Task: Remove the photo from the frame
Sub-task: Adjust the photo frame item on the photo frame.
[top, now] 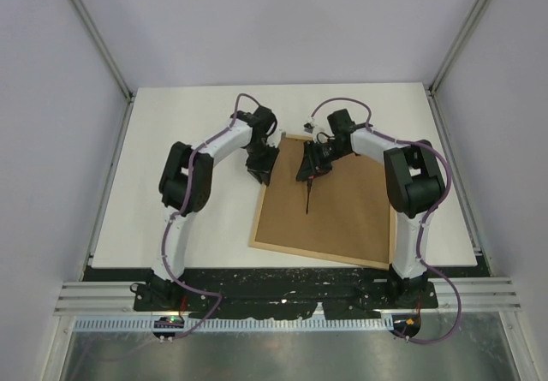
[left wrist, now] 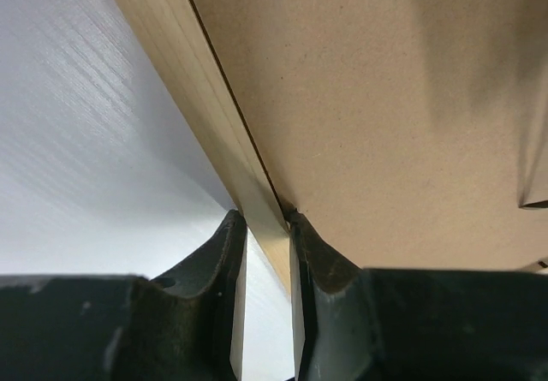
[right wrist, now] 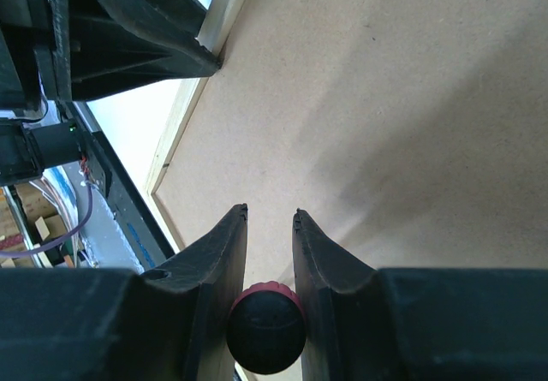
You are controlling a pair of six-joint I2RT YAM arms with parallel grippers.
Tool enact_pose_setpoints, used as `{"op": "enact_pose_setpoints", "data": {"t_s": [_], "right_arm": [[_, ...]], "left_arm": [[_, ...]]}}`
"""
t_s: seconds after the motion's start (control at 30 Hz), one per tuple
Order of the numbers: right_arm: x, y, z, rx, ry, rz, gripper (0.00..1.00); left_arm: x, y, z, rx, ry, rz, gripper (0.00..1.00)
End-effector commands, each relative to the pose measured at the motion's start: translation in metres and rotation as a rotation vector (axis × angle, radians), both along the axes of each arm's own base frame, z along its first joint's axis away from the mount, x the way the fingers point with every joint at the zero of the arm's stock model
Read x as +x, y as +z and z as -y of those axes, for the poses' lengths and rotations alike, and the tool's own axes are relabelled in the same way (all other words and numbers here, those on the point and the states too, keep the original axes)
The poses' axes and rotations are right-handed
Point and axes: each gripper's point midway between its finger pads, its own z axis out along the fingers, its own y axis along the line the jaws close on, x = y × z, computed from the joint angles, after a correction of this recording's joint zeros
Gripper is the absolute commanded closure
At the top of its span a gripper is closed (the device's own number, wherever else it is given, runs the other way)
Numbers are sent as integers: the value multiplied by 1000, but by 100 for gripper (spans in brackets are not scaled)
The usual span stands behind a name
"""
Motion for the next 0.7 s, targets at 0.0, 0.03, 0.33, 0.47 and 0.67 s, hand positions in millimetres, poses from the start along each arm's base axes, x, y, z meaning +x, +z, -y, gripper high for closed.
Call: {"op": "enact_pose_setpoints", "data": {"t_s": [0.0,0.03,0.33,0.47,0.67], "right_arm": [[-1,21,-9,66,49,57,92],[0,23,-10,75,51,56,92],[-7,28,-17,178,83,-21,92],[-4,36,-12,234,77,-43,92],[20,55,2,265,26,-6,92]], "left_arm": [[3,12,-4,-141,29,-8,100],[3,12,-5,-166,41,-14,100],[-6,19,0,-367,86,-98,100],[-4,31,2,-433,104,-96,100],[13,73,-3,-501,122,-17,76]]}}
